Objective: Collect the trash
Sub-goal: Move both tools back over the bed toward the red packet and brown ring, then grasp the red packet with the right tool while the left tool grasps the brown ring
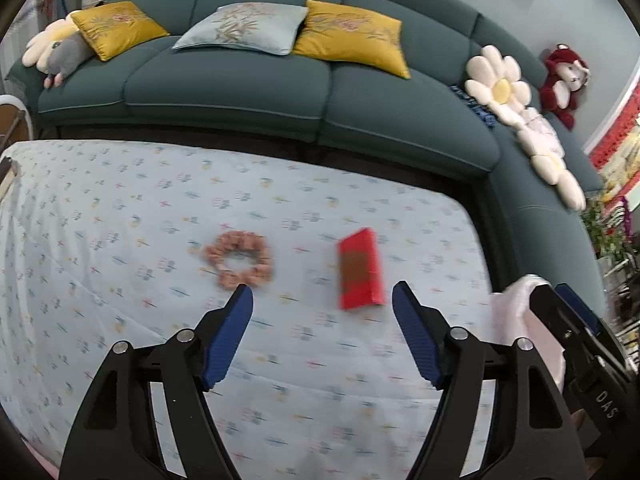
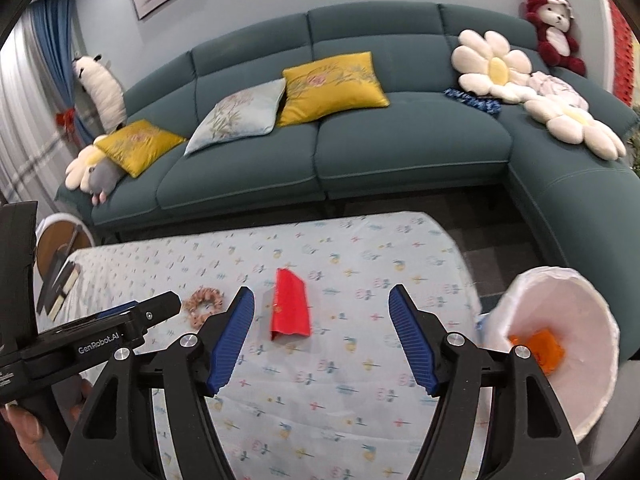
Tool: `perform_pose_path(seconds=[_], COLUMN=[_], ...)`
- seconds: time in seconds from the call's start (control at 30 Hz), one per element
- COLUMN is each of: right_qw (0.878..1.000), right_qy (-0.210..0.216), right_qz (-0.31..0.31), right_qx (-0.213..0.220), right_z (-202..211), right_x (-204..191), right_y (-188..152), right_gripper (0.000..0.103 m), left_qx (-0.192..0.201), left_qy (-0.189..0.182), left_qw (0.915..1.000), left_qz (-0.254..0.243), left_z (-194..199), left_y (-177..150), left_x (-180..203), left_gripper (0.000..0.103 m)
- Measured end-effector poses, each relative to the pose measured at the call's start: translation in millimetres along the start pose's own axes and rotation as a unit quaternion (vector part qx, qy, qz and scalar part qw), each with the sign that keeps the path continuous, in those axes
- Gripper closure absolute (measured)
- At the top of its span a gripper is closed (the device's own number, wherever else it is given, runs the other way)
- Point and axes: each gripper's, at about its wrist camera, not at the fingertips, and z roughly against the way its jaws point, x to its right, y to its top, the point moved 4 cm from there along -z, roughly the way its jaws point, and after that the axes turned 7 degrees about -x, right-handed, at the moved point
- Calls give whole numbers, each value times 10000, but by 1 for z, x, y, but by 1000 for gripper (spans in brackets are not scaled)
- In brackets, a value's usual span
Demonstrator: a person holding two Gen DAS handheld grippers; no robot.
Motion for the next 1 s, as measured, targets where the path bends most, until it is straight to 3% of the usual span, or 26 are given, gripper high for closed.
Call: perform_pose_path(seconds=[0.13, 0.27, 0.67, 0.8, 0.9, 0.97, 1.0], right_qw=[9996, 9987, 9942, 9927, 9913, 9903, 9907], right_qy=[39, 35, -90, -102, -85, -61, -17], right_qz=[116, 197, 294, 314, 352, 332, 300], right_qx=[-237, -461, -1034, -1157, -1264, -1350, -1327], right_z=[-35, -70, -169, -188, -198, -202, -202], right_x=[-20, -33, -51, -52, -52, -51, -50], right_y=[-1, -4, -8, -12, -17, -21, -23], right_gripper=[36, 36, 36, 38, 49, 61, 61], left_qx=[-114, -200, -705, -719, -586, -535, -554], left_qy=[216, 411, 504, 405, 511, 554, 522], left_qw=[9997, 9988, 9957, 9961, 9966, 9969, 9970], left_qz=[46, 159, 311, 322, 259, 174, 125], left_z=[-21, -48, -129, -140, -140, -140, -141], left_y=[5, 14, 29, 26, 25, 25, 24], left_x=[-26, -55, -106, -112, -112, -109, -106], left_gripper=[31, 20, 21, 39, 49, 64, 79])
